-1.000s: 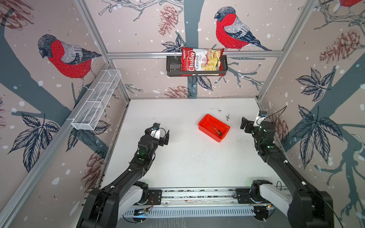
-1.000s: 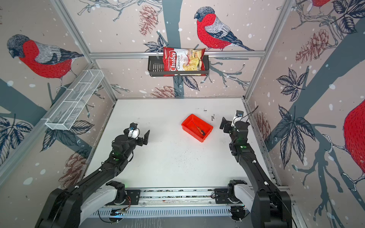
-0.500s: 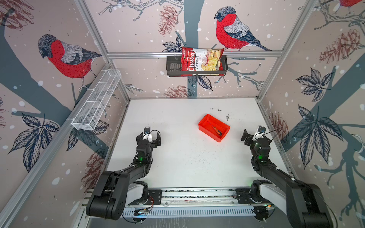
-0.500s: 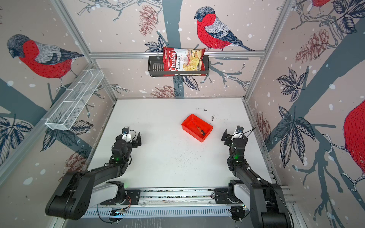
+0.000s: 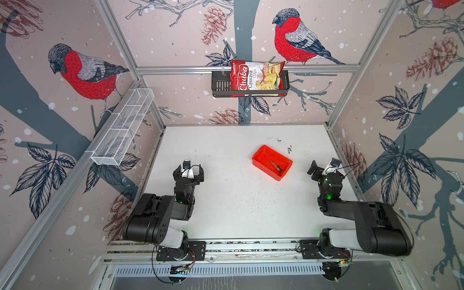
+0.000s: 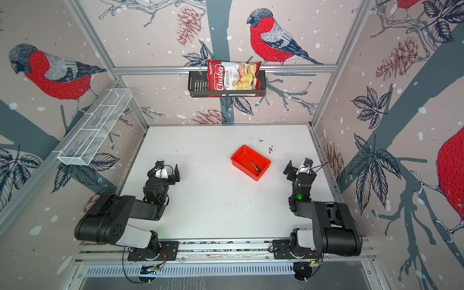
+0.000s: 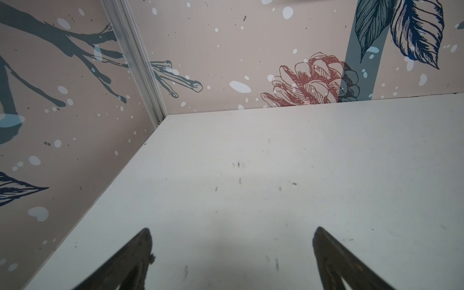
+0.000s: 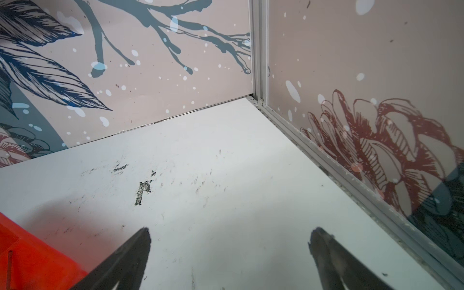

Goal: Put the screwdriver in the bin
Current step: Reset both arms

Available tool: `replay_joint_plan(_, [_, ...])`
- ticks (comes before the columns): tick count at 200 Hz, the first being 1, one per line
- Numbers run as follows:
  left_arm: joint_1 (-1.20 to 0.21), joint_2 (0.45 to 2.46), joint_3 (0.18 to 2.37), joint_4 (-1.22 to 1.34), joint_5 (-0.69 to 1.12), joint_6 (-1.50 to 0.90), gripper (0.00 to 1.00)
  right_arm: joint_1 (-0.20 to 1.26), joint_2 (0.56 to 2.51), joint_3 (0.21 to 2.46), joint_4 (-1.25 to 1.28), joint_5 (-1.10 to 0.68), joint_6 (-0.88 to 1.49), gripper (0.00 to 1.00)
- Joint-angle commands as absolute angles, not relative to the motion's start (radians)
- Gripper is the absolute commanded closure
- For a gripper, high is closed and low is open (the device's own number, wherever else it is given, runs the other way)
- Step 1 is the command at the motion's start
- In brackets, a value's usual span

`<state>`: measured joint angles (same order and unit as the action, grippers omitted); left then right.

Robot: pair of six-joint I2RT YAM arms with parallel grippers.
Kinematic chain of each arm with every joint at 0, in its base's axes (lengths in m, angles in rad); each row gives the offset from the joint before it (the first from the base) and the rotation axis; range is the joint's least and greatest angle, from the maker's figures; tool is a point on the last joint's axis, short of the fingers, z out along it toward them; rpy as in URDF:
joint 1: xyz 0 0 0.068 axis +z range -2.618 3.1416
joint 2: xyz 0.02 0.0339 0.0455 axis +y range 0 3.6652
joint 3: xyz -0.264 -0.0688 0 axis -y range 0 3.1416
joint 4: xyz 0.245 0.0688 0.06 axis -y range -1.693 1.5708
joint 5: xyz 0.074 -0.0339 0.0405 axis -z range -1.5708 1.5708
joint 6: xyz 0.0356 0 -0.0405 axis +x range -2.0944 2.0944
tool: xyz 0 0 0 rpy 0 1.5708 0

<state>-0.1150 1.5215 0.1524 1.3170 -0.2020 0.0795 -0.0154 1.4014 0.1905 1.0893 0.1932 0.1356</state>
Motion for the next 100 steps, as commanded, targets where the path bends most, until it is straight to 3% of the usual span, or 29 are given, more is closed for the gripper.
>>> replay_joint_plan(1, [-0.11,1.582,0.146,1.514,-0.209,0.082,0.02,-0.013,1.465,0.193,1.239,0.148,0.118,0.01])
replay_joint_plan(49, [-0.053,1.561,0.238,1.3,-0.178,0.006,0.02,-0.002,1.497,0.217,1.224,0.149,0.104,0.01])
replay_joint_plan(100, [-0.043,1.559,0.231,1.311,-0.164,0.003,0.02,0.001,1.496,0.222,1.216,0.153,0.104,0.01])
